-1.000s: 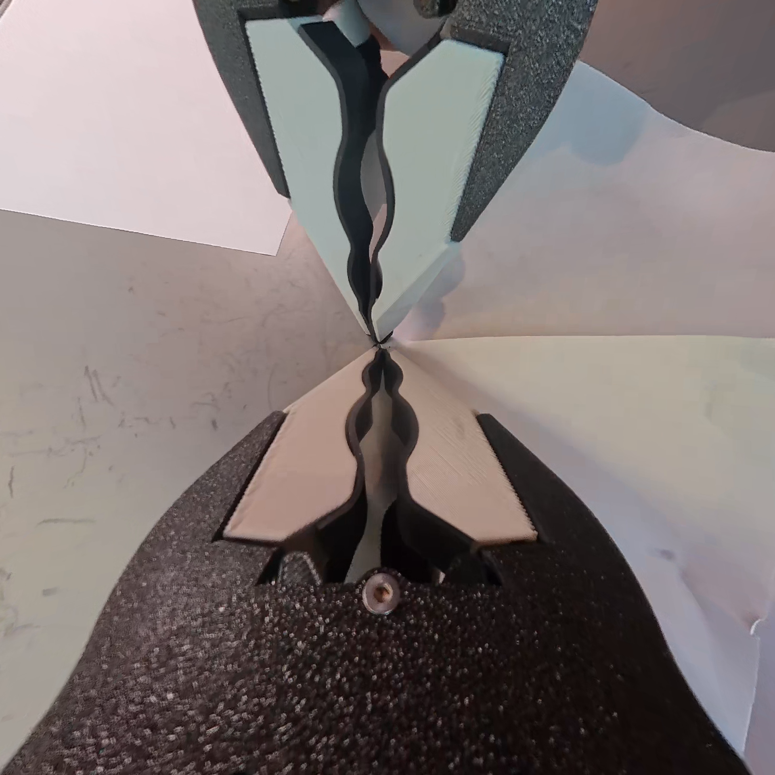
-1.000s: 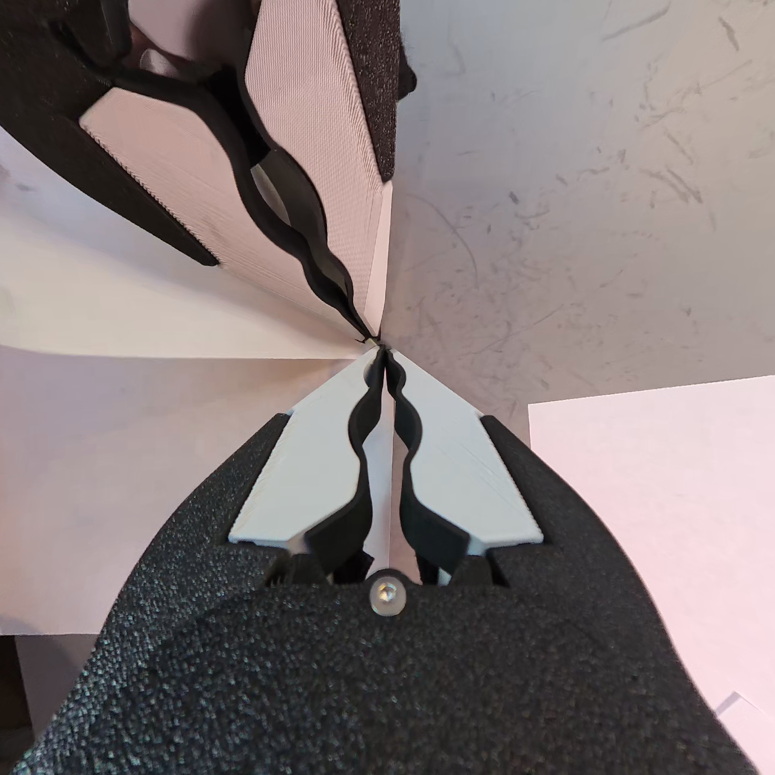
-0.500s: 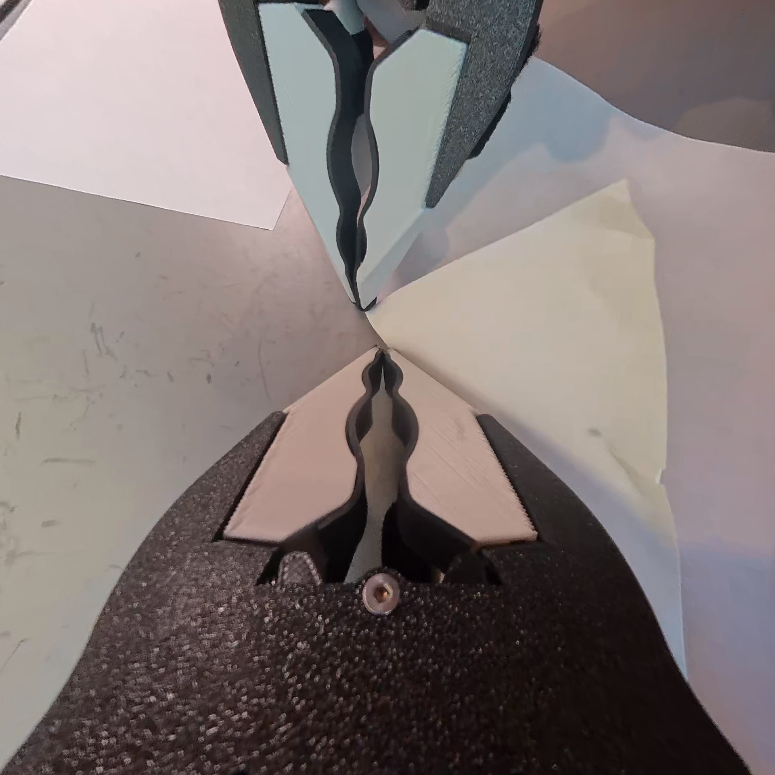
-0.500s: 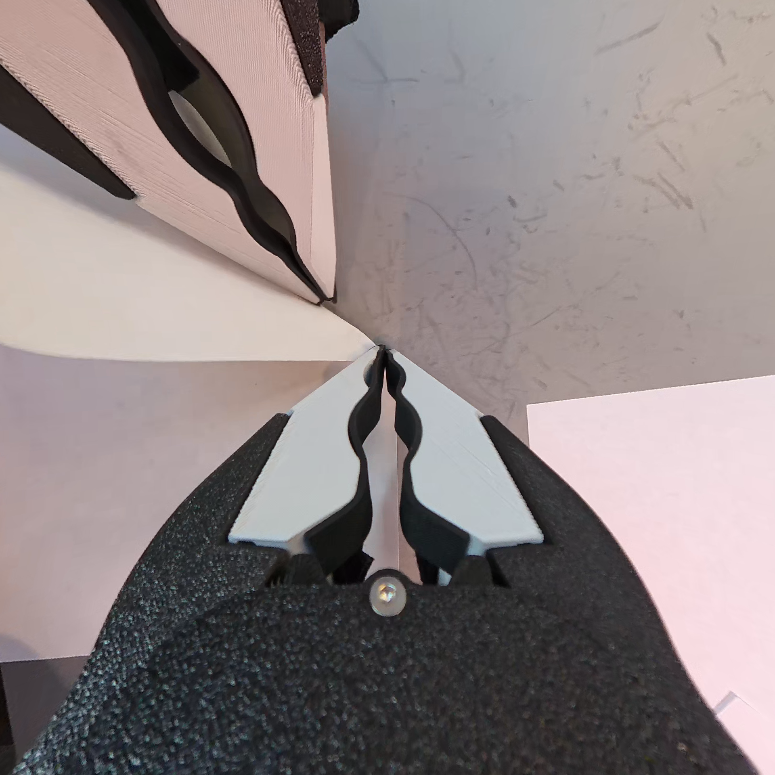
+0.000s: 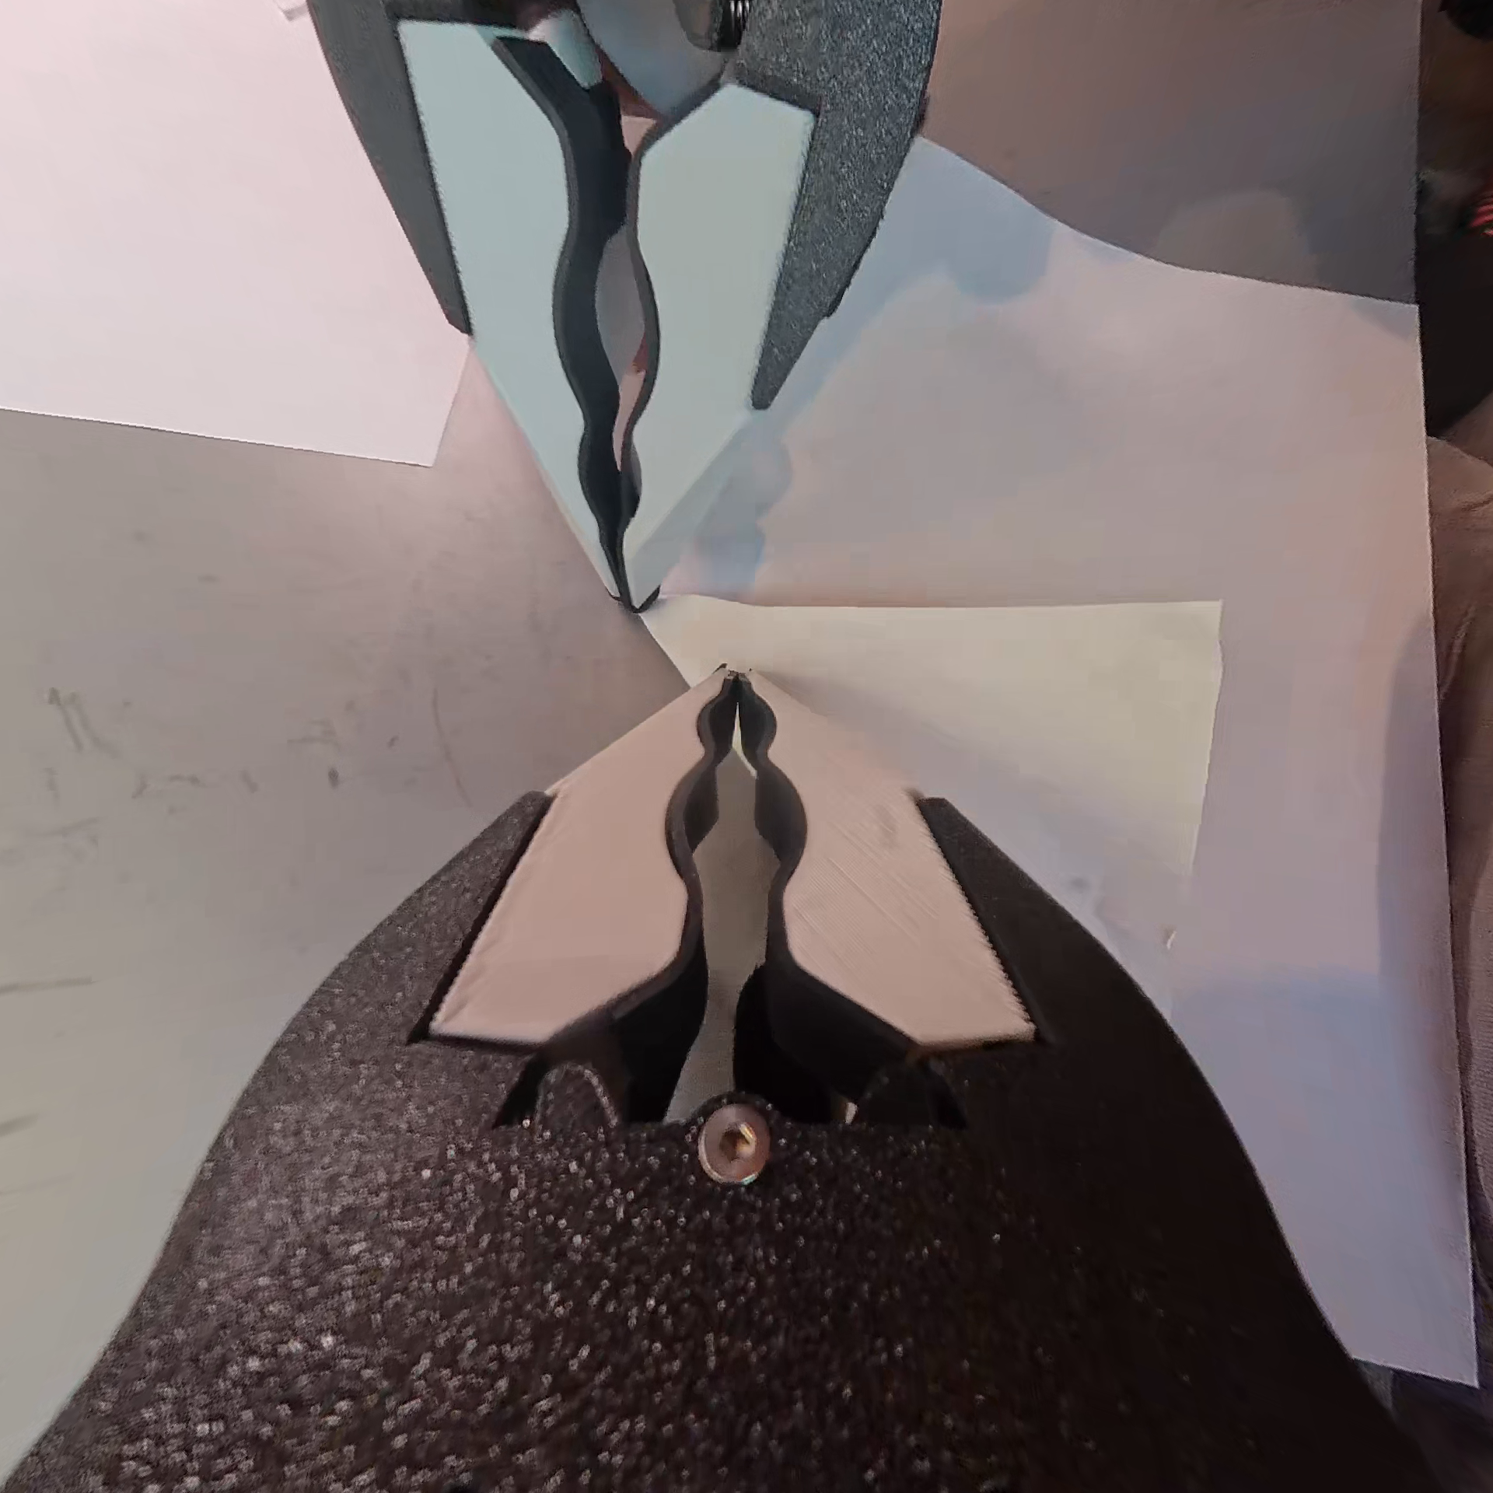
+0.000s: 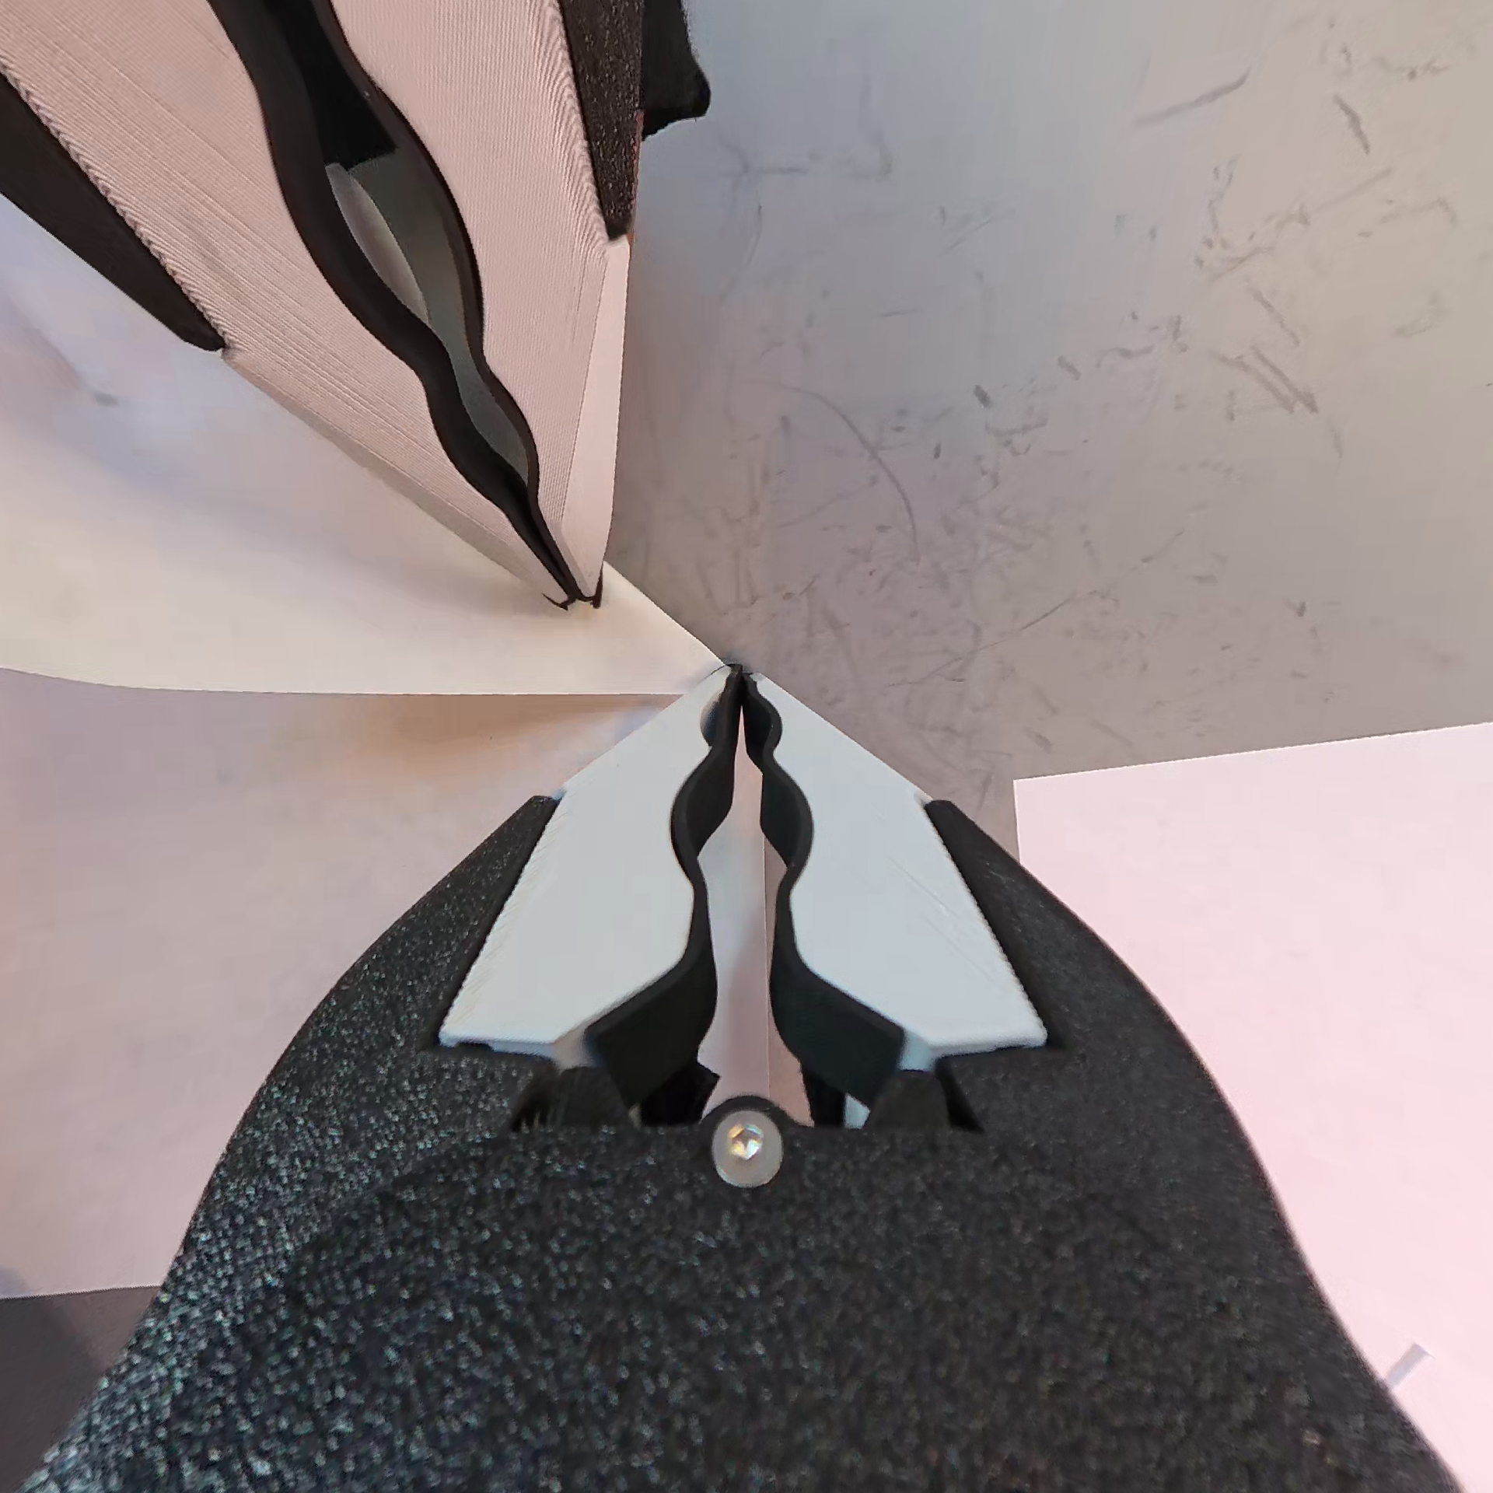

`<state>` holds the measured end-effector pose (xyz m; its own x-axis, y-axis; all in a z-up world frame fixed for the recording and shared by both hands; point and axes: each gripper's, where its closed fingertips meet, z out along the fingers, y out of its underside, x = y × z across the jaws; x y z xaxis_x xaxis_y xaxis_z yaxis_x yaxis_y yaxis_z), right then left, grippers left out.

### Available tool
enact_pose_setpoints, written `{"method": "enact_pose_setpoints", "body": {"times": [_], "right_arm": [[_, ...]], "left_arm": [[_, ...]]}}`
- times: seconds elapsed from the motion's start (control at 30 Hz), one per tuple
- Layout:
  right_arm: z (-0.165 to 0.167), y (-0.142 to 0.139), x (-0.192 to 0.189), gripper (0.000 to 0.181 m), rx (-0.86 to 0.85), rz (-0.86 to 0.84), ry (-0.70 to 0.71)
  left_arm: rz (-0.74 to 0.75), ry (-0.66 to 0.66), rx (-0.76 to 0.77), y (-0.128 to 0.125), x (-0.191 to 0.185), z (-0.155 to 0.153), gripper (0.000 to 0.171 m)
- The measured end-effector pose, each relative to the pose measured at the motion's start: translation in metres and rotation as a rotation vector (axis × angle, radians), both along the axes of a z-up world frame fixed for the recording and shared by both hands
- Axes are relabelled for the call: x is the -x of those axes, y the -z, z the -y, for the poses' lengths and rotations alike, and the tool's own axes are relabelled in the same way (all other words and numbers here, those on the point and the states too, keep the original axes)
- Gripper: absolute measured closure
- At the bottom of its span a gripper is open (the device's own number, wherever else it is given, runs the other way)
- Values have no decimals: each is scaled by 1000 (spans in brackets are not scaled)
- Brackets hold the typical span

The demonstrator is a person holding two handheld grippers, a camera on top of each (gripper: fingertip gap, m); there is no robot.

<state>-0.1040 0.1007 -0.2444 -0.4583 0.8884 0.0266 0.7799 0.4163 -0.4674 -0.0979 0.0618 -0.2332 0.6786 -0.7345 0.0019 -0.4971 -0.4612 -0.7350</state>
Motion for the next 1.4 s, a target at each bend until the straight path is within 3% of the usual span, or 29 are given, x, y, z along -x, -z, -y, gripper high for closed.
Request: {"method": "enact_pose_setpoints", "body": {"times": [0.53,0.73,0.9,1.23,1.4], "right_arm": [[4,-2,-1,181,23,41,-7],[14,-19,7,181,98,7,5],[20,0,7,181,63,66,-13],[21,1,7,181,77,86,-5],[21,1,7,181,83,70,6]], "left_arm": [[4,-48,55,11,-1,1,171],[7,-54,60,11,-1,1,171],[7,-55,59,11,-1,1,171],[95,-98,98,-1,3,-4,171],[-6,-74,82,9,8,-7,171]]}}
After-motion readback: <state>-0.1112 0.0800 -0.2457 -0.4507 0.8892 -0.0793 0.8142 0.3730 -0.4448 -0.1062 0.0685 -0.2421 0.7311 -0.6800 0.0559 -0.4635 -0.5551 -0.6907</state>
